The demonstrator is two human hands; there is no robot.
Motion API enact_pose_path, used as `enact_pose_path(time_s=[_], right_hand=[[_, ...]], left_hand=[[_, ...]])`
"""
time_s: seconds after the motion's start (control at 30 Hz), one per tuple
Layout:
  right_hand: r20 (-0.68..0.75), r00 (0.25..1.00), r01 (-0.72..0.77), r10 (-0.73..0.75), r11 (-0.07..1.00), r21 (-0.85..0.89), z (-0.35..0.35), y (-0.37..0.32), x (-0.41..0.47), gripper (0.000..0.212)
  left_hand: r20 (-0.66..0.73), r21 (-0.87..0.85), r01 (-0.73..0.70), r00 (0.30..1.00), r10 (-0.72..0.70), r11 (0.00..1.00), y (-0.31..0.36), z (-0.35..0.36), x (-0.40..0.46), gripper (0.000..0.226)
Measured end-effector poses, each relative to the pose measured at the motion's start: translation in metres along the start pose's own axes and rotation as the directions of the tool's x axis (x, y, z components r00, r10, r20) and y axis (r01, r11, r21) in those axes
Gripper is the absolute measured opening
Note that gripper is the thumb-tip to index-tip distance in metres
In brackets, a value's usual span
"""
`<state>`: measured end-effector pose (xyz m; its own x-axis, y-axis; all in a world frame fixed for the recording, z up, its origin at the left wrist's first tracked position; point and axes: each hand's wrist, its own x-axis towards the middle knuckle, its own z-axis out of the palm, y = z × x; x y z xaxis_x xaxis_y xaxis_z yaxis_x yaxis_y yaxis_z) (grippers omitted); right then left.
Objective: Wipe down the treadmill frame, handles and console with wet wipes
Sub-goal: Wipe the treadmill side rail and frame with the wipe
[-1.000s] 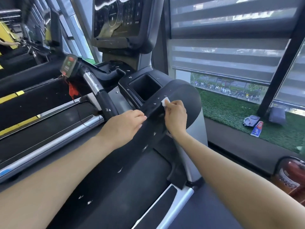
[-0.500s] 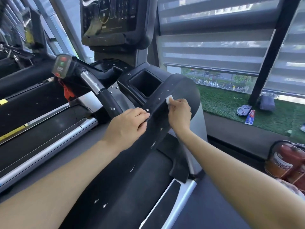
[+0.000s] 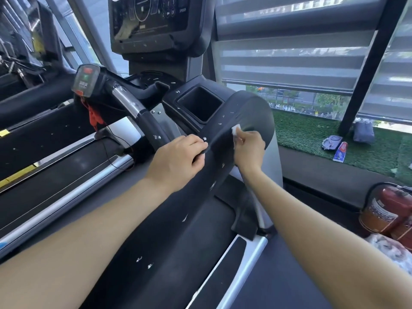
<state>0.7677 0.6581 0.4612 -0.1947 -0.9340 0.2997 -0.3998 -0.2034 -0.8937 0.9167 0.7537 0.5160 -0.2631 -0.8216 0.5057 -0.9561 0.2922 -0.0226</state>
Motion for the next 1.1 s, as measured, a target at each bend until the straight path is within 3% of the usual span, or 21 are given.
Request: enact_pose_path(time_s=[0.2, 0.3, 0.57, 0.73, 0.83, 1.03, 1.1], right_hand=[[0.047, 0.993, 0.106, -0.106, 0.994, 0.003, 0.000, -0.009, -0.063, 0.022], [0.084, 0.994, 0.061, -0.072, 0.989, 0.134, -0.002, -0.009, -0.075, 0.022], [0.035, 0.997, -0.062, 0.062, 0.998, 0.013, 0.007, 0.022, -0.013, 0.024], [0.048, 0.990, 0.125, -0.129, 0.989, 0.080, 0.000, 0.005, -0.089, 0.020], [0.048, 0.987, 0.145, -0.153, 0.979, 0.145, 0.002, 0.007, -0.092, 0.020], [0.030, 0.993, -0.113, 0.115, 0.993, -0.045, 0.009, 0.033, -0.016, 0.025], [0.034, 0.992, -0.117, 0.117, 0.993, -0.029, 0.008, 0.031, -0.023, 0.026]], left_hand=[[-0.025, 0.004, 0.004, 1.000, -0.004, 1.000, -0.001, 0.002, 0.001, 0.037], [-0.036, 0.014, 0.004, 0.999, -0.004, 1.000, 0.000, 0.002, 0.001, 0.037], [-0.041, 0.016, 0.023, 0.999, -0.023, 1.000, 0.002, 0.001, -0.001, 0.036], [-0.039, 0.022, 0.017, 0.999, -0.016, 1.000, 0.002, 0.001, -0.001, 0.036], [-0.041, 0.020, 0.014, 0.999, -0.013, 1.000, 0.003, 0.001, -0.001, 0.036], [-0.038, 0.012, 0.013, 0.999, -0.013, 1.000, 0.003, 0.000, 0.000, 0.037], [-0.041, 0.010, 0.013, 0.999, -0.012, 1.000, 0.003, 0.000, 0.000, 0.037]])
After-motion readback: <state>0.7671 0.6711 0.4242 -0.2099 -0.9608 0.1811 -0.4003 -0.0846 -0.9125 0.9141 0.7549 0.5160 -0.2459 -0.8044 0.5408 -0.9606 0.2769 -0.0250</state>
